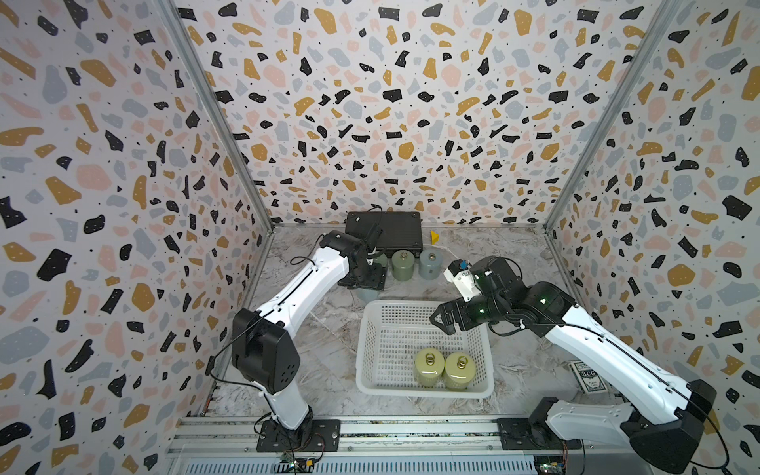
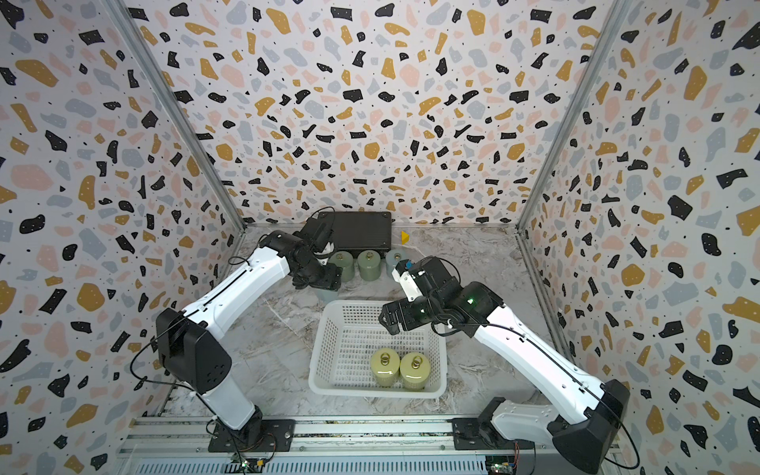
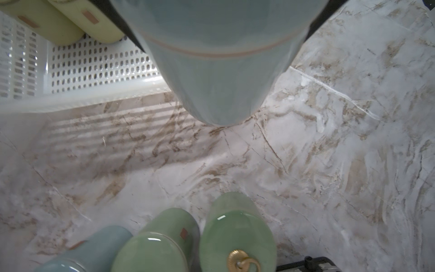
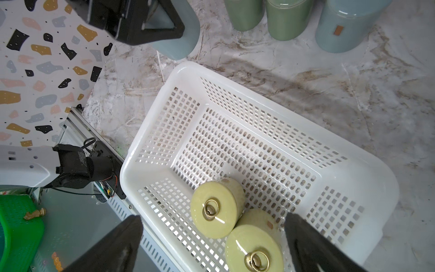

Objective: Take the tea canister out of the basket
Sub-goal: Place the tea canister at the center of the board.

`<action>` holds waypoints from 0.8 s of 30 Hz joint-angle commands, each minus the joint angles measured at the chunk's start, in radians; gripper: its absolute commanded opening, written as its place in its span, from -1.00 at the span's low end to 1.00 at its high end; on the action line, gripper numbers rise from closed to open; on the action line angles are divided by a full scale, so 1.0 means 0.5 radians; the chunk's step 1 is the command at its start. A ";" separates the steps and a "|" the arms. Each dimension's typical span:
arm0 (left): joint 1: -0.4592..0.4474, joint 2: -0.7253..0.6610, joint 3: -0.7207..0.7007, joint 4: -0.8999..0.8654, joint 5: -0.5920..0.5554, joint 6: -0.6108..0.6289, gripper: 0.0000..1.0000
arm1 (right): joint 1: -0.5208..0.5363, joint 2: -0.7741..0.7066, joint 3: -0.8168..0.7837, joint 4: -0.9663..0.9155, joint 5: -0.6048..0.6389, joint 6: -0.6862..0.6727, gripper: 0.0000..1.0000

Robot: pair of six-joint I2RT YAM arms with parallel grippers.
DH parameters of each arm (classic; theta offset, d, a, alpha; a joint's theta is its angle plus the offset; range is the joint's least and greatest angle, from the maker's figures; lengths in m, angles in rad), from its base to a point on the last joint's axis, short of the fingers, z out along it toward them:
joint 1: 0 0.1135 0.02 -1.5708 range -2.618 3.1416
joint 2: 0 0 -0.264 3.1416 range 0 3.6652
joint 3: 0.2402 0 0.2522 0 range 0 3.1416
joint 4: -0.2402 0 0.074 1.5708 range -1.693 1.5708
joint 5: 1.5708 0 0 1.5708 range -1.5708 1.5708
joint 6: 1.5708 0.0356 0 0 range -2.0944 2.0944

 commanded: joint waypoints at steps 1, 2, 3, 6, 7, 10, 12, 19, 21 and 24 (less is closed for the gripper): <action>0.116 0.047 0.142 0.148 0.022 0.054 0.58 | 0.009 0.019 0.099 0.025 -0.041 -0.007 0.99; 0.146 0.078 0.161 0.165 0.015 0.061 0.58 | 0.009 0.031 0.111 0.025 -0.049 -0.010 0.99; 0.172 0.117 0.181 0.185 0.006 0.060 0.58 | 0.009 0.045 0.124 0.027 -0.056 -0.016 0.99; 0.241 0.220 0.230 0.243 0.001 0.061 0.60 | 0.009 0.083 0.152 0.021 -0.074 -0.031 0.99; 0.261 0.254 0.249 0.255 0.001 0.059 0.60 | 0.009 0.092 0.165 0.018 -0.080 -0.036 0.99; 0.326 0.370 0.310 0.295 -0.010 0.055 0.60 | 0.009 0.128 0.202 -0.004 -0.087 -0.055 0.99; 0.364 0.445 0.355 0.334 -0.024 0.057 0.60 | 0.008 0.149 0.221 -0.025 -0.083 -0.065 0.99; 0.487 0.678 0.500 0.435 0.037 0.044 0.61 | 0.007 0.192 0.276 -0.069 -0.076 -0.074 0.99; 0.497 0.746 0.558 0.434 0.028 0.052 0.61 | 0.009 0.205 0.288 -0.082 -0.064 -0.077 0.99; 0.505 0.856 0.646 0.418 0.025 0.063 0.62 | 0.008 0.226 0.309 -0.094 -0.059 -0.078 0.99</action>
